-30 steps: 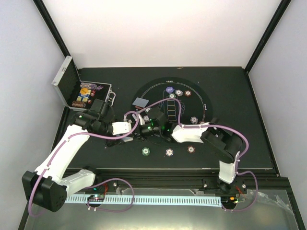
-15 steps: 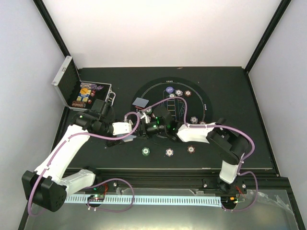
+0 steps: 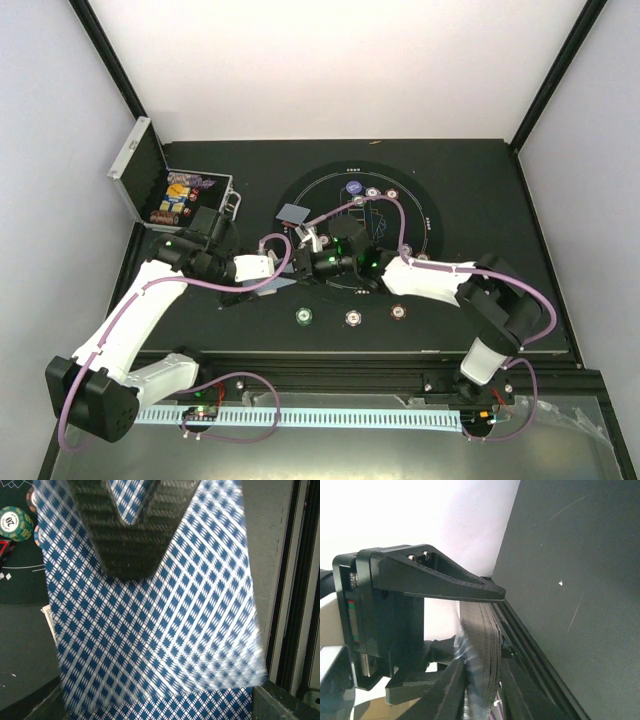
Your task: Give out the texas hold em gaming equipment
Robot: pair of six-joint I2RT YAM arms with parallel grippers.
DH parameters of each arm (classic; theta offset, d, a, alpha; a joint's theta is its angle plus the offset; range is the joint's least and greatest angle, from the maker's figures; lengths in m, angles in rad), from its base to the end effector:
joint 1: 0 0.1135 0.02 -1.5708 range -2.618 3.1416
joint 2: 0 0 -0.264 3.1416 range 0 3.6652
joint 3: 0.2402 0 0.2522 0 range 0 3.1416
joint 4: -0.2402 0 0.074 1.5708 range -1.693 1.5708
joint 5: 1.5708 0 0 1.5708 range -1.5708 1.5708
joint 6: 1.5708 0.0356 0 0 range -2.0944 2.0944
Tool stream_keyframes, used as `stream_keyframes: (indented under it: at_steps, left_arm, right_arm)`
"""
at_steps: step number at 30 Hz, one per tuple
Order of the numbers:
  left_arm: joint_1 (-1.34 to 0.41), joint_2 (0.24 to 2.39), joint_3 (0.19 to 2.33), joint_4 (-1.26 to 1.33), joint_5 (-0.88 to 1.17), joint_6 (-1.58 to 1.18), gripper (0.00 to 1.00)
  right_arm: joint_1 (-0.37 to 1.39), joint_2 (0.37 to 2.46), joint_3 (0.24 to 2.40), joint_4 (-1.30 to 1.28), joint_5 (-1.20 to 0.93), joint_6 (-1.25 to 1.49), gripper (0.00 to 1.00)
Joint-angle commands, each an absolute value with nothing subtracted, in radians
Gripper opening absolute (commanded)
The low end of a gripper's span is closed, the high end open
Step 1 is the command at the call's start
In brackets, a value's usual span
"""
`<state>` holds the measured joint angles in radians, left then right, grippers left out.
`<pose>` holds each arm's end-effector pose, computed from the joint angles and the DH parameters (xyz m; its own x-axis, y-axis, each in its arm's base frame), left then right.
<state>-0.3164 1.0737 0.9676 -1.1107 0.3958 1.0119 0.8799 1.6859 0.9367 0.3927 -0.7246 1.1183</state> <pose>0.1678 -0.0694 0.2790 -0.1216 0.8630 -0.4904 0.9754 0.1955 0.1021 0.2143 0.2962 0.2177 -0.9722 -0.1190 -0.2017 -0.2253 0.2412 0.9440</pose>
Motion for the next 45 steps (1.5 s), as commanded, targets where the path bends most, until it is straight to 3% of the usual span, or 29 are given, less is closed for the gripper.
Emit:
stream_keyframes:
  at_steps: [1,10,17,23,31,40,45]
  left_arm:
    - [-0.320,1.069,1.007,-1.110,0.402,1.019,0.02]
    - [-0.321,1.073,0.997,-1.097,0.387,1.015,0.02]
    - [-0.321,1.094,1.022,-1.107,0.399,1.013,0.01]
    - [-0.322,1.115,1.047,-1.128,0.425,1.009,0.01]
    - [-0.327,1.123,1.062,-1.138,0.448,0.991,0.01]
    - [-0.327,1.107,1.036,-1.140,0.437,0.988,0.02]
    - [-0.327,1.108,1.034,-1.142,0.427,0.986,0.01]
  right_arm:
    - [0.863,1.644,0.941,0.313,-0.688,1.084,0.18]
    - [0.787,1.569,0.927,0.254,-0.702,1.059,0.02]
    - [0.587,1.581,1.017,0.084,-0.759,0.923,0.03]
    - [0.396,1.830,1.302,-0.105,-0.783,0.768,0.03]
    - [0.268,2.264,1.819,-0.329,-0.739,0.689,0.03]
    - [0.240,2.551,2.157,-0.424,-0.670,0.697,0.09]
    - [0.230,2.569,2.219,-0.474,-0.634,0.680,0.30]
